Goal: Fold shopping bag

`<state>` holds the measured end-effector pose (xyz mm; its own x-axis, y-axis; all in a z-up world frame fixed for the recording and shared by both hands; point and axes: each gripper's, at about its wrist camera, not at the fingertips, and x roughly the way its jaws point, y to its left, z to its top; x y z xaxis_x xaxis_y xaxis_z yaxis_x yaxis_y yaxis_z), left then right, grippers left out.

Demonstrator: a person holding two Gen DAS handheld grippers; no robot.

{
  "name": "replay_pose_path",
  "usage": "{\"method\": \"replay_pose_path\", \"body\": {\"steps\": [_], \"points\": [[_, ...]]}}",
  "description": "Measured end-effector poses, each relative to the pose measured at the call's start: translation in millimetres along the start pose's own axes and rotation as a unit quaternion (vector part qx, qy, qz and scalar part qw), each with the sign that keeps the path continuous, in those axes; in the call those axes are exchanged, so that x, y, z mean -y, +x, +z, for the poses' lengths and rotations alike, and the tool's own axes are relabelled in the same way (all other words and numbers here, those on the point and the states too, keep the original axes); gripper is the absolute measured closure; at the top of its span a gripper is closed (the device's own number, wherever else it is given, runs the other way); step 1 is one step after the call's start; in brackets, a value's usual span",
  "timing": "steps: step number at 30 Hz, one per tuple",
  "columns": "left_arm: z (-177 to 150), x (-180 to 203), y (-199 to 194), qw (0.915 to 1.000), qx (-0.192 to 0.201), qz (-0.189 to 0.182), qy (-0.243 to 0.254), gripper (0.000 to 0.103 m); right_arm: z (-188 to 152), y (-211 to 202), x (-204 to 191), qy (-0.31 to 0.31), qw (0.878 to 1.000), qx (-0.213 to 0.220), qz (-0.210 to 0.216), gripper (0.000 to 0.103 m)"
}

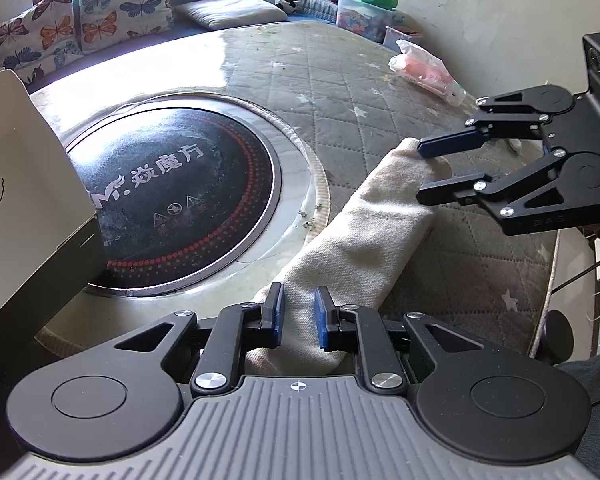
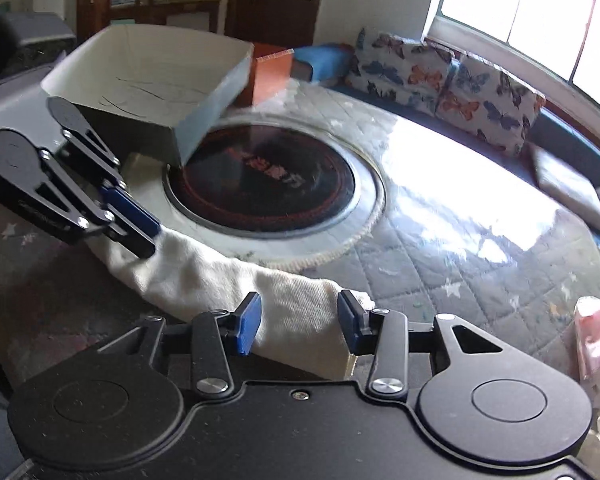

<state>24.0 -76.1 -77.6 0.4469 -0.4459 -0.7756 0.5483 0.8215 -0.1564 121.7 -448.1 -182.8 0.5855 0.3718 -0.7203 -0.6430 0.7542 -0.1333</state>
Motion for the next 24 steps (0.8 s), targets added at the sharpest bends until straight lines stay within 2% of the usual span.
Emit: {"method": "replay_pose_path", "body": {"steps": [6,12,19,24], "points": [[0.1,-0.9,-0.3,1.0000,0.000,-0.005,0.002,0.086,-4.8,13.6,12.4,0.038,0.999,-0.023,0.020,0.059],[0.4,0.4,0.1,1.0000,-0.001,-0.004,0.004,0.086,-9.2,13.2,15.4,0.053,0.998,-0.020,0.027,0.059],[1.2,2.3,0.5,1.0000,-0.003,0.001,0.006,0.086,6.4,2.1,7.0,0.025,0.999,-0.008,0.023,0.058],[0.4,0.4,0.5,1.0000,-0.001,-0.002,0.002,0.086,12.6,13.6,3.4,0.021,0.999,-0.008,0.028,0.059]]}}
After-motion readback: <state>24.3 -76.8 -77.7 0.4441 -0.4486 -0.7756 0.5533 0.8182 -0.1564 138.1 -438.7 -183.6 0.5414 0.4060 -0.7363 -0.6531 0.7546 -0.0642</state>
